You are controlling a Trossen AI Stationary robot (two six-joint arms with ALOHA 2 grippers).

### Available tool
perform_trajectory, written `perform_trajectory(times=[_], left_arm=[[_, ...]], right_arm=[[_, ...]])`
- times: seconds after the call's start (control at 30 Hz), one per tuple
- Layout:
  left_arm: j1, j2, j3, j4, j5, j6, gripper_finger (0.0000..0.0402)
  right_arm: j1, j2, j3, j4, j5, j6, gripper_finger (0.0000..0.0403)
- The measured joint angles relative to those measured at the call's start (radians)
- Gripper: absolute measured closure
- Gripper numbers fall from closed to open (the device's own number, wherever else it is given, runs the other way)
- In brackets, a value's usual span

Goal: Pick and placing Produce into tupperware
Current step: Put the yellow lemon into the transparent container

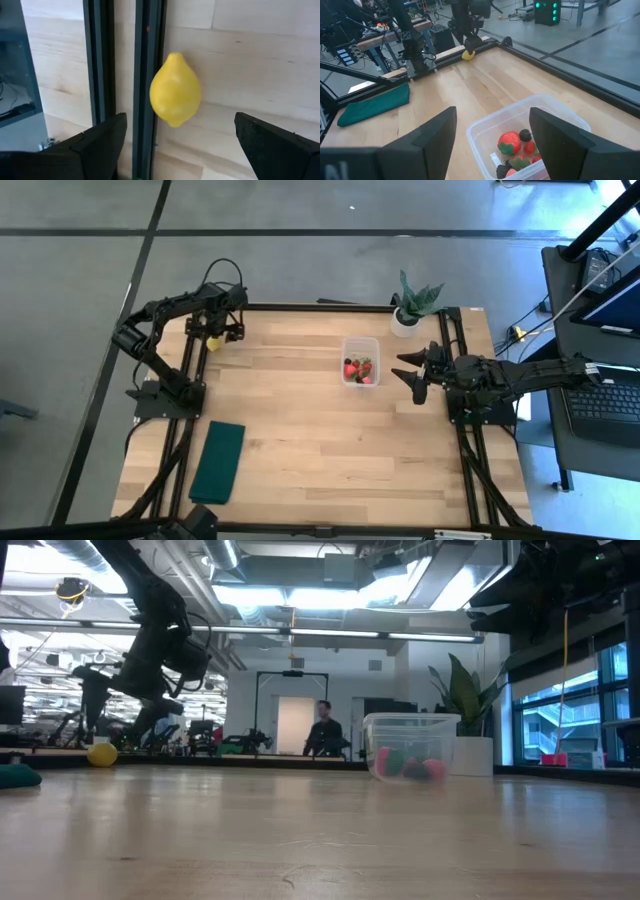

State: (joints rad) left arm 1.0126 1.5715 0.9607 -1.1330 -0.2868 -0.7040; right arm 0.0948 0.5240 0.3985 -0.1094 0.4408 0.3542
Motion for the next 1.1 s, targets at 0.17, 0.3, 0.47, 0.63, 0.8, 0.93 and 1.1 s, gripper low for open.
perform_trajectory(times=[0.17, 0.3, 0.47, 0.63, 0.8, 0.93, 1.1], left_arm=[[0.010, 0.000, -0.006, 0.005, -0.022, 0.000, 0.0042], [0.030, 0.000, -0.062, 0.016, -0.025, 0.000, 0.0042], [0.047, 0.000, -0.140, 0.071, -0.033, 0.000, 0.0042], [0.048, 0.000, -0.174, 0.130, -0.038, 0.019, 0.0042], [0.048, 0.000, -0.176, 0.178, -0.035, 0.026, 0.0042], [0.048, 0.000, -0.176, 0.218, -0.037, 0.076, 0.0042], [0.048, 0.000, -0.176, 0.260, -0.037, 0.118, 0.0042]], right_arm=[[0.000, 0.000, 0.000, 0.000, 0.000, 0.002, 0.0150], [0.000, 0.000, 0.000, 0.000, 0.000, 0.002, 0.0150], [0.000, 0.000, 0.000, 0.000, 0.000, 0.001, 0.0150], [0.000, 0.000, 0.000, 0.000, 0.000, 0.001, 0.0150], [0.000, 0.000, 0.000, 0.000, 0.000, 0.003, 0.0150], [0.000, 0.000, 0.000, 0.000, 0.000, 0.007, 0.0150], [0.000, 0.000, 0.000, 0.000, 0.000, 0.007, 0.0150]])
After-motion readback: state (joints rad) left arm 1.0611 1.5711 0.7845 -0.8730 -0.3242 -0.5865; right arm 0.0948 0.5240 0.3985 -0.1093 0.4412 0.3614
